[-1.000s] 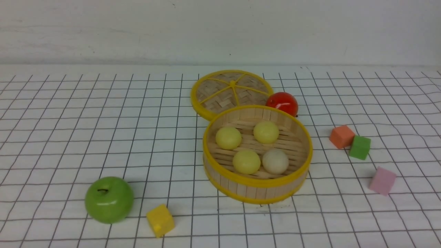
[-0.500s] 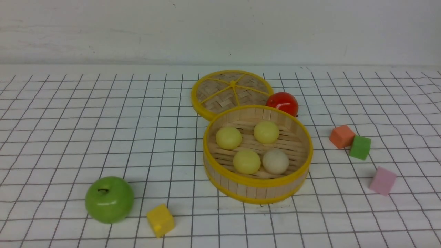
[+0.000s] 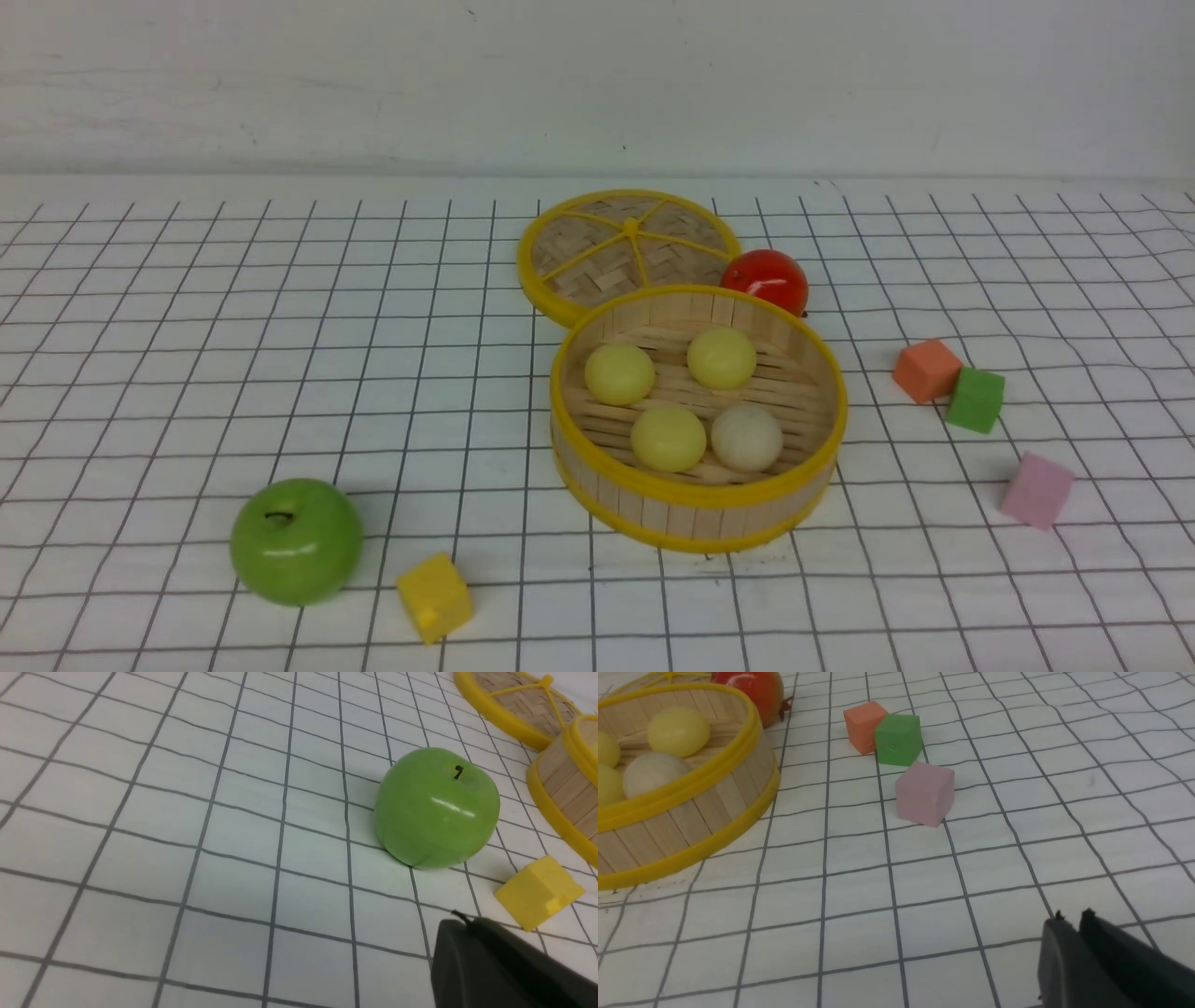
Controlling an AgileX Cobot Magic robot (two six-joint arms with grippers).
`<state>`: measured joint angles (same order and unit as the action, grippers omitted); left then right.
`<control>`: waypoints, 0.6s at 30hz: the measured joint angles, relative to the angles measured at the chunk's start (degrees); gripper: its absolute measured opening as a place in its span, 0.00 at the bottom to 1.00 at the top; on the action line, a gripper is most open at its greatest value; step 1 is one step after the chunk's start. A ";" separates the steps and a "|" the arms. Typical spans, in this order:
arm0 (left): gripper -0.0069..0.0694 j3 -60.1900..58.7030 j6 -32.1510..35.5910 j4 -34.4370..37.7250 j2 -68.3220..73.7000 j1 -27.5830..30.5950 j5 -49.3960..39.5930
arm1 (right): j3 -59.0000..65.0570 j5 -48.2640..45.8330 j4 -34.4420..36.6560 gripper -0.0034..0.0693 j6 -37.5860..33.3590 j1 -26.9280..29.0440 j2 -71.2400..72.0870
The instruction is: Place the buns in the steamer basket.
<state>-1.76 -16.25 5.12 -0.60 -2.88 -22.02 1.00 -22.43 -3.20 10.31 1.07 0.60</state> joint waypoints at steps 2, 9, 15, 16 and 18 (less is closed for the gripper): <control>0.07 0.00 0.00 0.00 0.00 0.00 0.00 | 0.00 0.00 0.00 0.12 0.00 0.00 0.00; 0.08 0.00 0.00 0.00 0.00 0.00 0.00 | 0.00 0.00 0.00 0.13 0.00 0.00 0.00; 0.09 0.00 0.00 0.00 0.00 0.00 0.00 | 0.00 0.00 0.00 0.14 0.00 0.00 0.00; 0.09 0.00 0.00 0.00 0.00 0.00 0.00 | 0.00 0.00 0.00 0.14 0.00 0.00 0.00; 0.09 0.00 0.00 0.00 0.00 0.00 0.00 | 0.00 0.00 0.00 0.15 0.00 0.00 0.00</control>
<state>-1.76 -16.25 5.12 -0.60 -2.88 -22.02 1.00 -22.43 -3.20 10.31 1.07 0.60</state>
